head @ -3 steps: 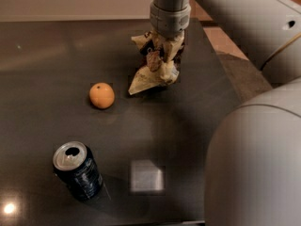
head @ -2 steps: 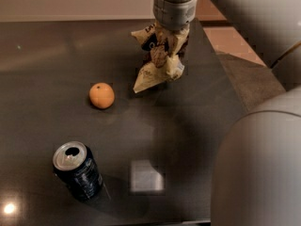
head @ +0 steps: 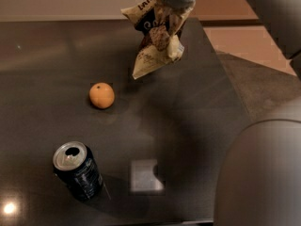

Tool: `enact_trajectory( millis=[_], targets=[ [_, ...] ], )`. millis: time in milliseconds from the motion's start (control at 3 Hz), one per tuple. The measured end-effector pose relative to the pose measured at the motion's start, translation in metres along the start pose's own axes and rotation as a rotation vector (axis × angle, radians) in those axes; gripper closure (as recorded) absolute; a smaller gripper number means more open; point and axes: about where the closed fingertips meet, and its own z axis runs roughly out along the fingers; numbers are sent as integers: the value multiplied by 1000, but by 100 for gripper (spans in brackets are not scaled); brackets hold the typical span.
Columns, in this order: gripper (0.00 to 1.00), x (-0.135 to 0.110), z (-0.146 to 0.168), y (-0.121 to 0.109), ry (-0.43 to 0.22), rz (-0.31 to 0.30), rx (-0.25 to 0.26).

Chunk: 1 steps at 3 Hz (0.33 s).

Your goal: Pick brown chip bag

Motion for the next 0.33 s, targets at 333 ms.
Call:
enact_trajectory(
  millis=[333],
  targets=[
    [100, 3, 2, -7, 13, -1, 25]
  ],
)
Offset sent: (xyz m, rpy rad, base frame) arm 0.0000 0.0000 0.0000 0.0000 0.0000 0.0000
